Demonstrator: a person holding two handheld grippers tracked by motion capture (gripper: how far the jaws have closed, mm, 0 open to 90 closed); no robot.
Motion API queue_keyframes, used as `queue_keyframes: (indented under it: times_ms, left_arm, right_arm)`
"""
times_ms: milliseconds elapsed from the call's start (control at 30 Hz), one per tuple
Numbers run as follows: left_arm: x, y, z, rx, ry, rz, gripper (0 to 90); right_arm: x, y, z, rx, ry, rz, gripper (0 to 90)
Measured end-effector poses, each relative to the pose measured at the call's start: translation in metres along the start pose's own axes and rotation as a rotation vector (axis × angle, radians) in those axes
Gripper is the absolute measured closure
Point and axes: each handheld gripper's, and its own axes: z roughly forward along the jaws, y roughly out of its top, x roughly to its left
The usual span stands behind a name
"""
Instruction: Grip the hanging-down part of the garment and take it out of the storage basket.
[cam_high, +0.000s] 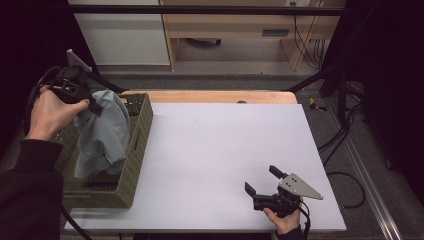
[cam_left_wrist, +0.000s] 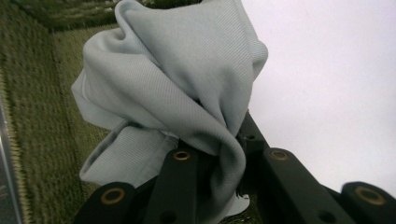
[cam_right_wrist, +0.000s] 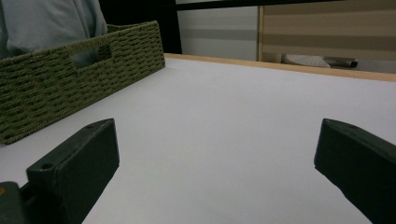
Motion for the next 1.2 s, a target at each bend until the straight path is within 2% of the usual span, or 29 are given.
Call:
queue_keyframes:
  times_ms: [567,767,900,1033,1200]
  left_arm:
    - [-0.009,0.005,-0.049,-0.084,0.028,0.017,80.5]
    - [-0.012,0.005,-0.062,-0.096,0.03,0.019,80.4]
    - [-0.013,0.006,-0.066,-0.099,0.033,0.019,80.5]
    - [-0.015,0.007,-0.069,-0.104,0.036,0.02,80.5]
    - [-0.017,0.009,-0.073,-0.107,0.039,0.024,80.4]
  right_arm:
    - [0.002,0.004,0.002,-0.001,0.021,0.005,0.2]
    - [0.005,0.007,0.006,-0.001,0.031,-0.009,0.2]
    - [0.009,0.012,0.011,-0.011,0.054,-0.005,0.2]
    - [0.017,0.019,0.018,-0.012,0.082,-0.024,0.2]
    - [0.031,0.028,0.034,-0.013,0.121,-0.041,0.2]
